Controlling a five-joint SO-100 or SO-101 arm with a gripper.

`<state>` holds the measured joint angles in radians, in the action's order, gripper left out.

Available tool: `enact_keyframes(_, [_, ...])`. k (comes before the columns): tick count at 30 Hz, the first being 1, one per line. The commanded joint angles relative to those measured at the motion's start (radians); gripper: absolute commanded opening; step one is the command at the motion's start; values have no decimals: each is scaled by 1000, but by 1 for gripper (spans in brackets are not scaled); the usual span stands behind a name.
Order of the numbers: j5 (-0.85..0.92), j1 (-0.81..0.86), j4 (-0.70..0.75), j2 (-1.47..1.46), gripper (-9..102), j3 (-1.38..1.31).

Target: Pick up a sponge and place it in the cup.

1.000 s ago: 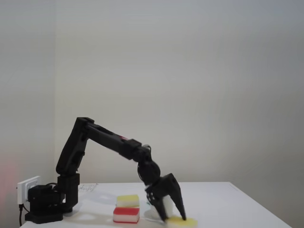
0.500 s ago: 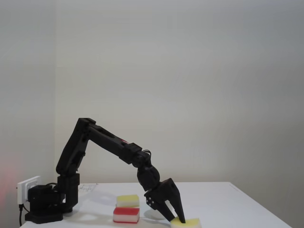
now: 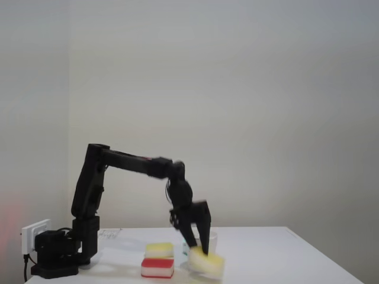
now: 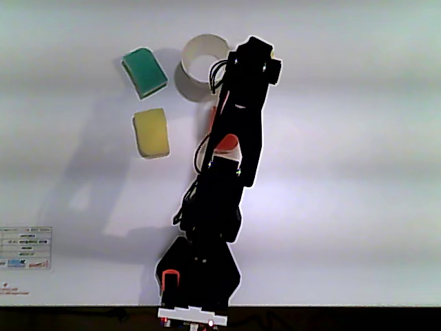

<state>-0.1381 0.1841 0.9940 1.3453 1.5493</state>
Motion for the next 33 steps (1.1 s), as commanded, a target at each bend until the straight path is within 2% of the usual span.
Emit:
enact_keyframes(1, [-17,0,123,101,0,-110])
enact_keyframes(5, [-21,-8,244,107,0,-242])
enact_keyframes(11, [-17,-8,348,101,0,-397])
enact_keyframes(21, [-21,-66,420,153,0,-465])
enact_keyframes(33, [-106,-255,448,281,0,-371])
